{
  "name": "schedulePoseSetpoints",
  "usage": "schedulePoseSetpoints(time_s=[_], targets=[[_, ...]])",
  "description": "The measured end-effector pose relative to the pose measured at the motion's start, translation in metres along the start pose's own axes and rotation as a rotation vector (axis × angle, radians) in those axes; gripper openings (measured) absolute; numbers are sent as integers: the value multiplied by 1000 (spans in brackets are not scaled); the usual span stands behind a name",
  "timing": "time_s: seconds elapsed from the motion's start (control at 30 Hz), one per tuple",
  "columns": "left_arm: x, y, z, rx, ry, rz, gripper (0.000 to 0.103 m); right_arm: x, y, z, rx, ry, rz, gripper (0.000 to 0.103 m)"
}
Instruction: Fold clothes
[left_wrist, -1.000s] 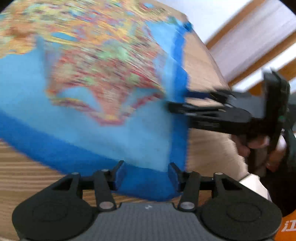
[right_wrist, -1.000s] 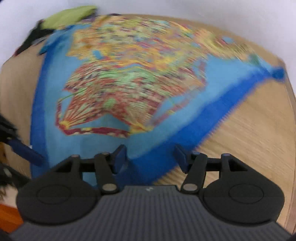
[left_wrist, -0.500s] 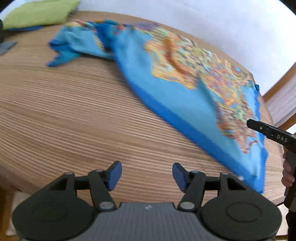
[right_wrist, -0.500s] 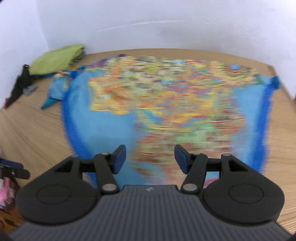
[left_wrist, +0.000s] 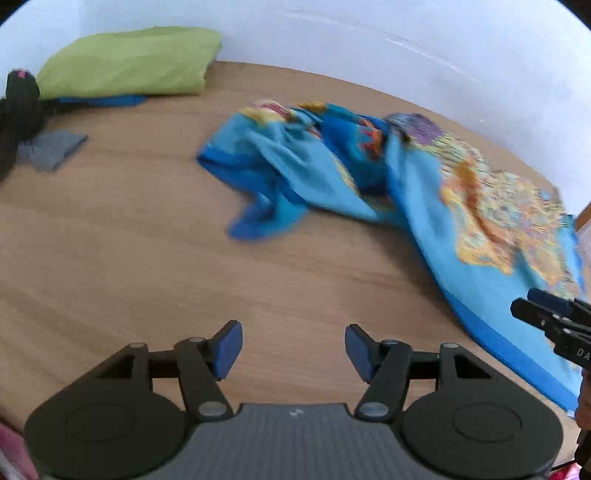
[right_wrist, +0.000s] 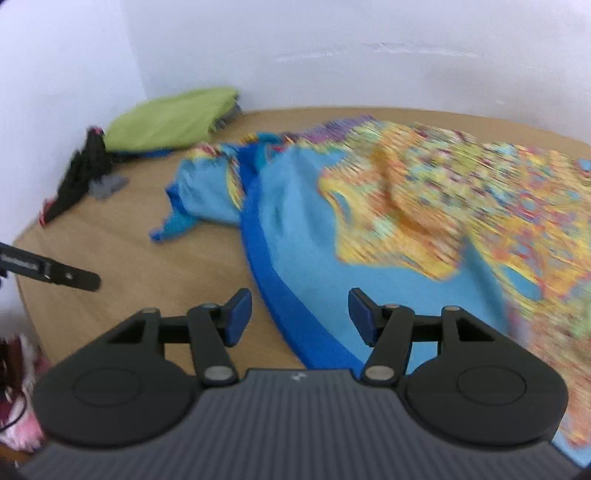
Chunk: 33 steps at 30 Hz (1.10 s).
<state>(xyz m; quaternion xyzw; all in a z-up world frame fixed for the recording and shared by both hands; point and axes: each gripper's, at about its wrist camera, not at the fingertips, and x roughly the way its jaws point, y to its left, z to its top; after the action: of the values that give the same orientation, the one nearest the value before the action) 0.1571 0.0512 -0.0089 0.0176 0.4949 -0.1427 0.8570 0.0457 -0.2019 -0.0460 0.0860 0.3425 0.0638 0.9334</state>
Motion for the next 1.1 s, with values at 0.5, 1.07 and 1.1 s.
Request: schedulePoseSetpoints(time_s=[0.5, 1.07, 1.1], targets=[[99, 27, 210, 269, -88, -122, 64, 127, 88, 56, -166, 77, -235, 60], [209, -28, 254, 578, -181, -141, 0, 153, 88, 63, -120, 123, -534, 4], [193, -24, 259, 577, -237, -124, 0, 144, 87, 70, -116, 78, -565, 4]])
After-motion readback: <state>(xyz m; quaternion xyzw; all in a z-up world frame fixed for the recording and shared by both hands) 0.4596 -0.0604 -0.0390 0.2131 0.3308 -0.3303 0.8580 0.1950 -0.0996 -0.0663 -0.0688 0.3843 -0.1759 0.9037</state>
